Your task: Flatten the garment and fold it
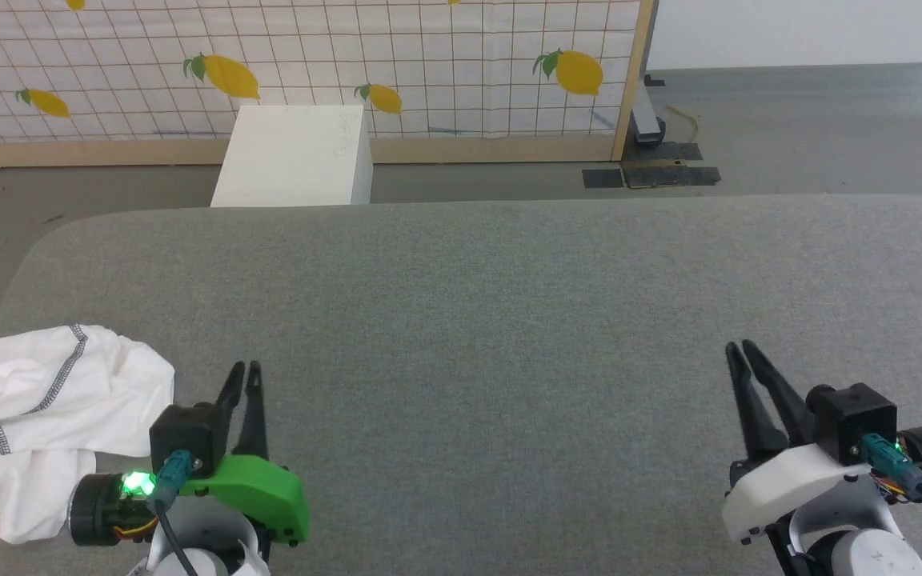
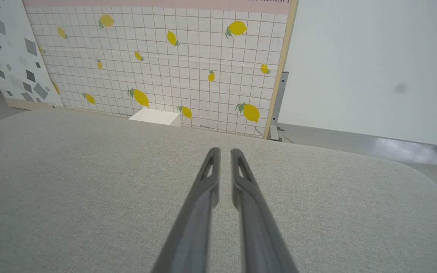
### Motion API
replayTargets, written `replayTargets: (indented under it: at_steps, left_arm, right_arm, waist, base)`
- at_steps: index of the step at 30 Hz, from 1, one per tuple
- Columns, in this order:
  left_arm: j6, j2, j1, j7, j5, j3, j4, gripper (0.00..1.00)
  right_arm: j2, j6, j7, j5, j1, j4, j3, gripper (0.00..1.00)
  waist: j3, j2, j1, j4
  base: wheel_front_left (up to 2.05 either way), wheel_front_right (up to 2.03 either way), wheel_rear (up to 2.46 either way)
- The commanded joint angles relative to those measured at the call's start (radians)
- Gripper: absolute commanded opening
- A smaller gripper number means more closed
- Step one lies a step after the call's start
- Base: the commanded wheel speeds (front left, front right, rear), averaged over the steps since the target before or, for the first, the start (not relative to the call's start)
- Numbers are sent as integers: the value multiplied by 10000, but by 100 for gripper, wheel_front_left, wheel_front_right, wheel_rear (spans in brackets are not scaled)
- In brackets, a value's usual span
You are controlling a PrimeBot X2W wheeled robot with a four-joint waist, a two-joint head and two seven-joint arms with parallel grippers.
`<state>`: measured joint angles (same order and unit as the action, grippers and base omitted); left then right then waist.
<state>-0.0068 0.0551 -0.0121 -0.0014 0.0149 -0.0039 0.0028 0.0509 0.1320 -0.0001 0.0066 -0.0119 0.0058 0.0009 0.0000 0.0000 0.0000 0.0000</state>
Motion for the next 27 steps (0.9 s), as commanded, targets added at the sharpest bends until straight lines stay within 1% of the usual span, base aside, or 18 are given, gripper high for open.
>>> replayTargets:
  at_steps: [1,8,14,20,27]
  left_arm:
    - [0,0,0,0,12,-8,0,100]
    - [49,-2,-40,-120,95,-123,68,100]
    - [117,-3,-97,-247,163,-224,158,100]
    - [174,9,-155,-374,233,-307,226,100]
    - [289,46,-182,-540,340,-354,269,100]
  right_arm:
    - [0,0,0,0,0,0,0,100]
    - [0,-1,-106,34,13,7,-38,100]
    - [-1,-1,-221,47,32,9,-66,100]
    - [-1,-2,-336,61,57,5,-85,100]
    - [-1,-3,-485,88,66,20,-71,100]
  waist:
    - [0,0,0,0]
    - [1,0,0,34]
    - [-2,0,0,200]
    - [-1,0,0,552]
    - [7,0,0,1185]
  base:
    - [0,0,0]
    - [0,0,0]
    - [0,0,0]
    - [0,0,0]
    - [0,0,0]
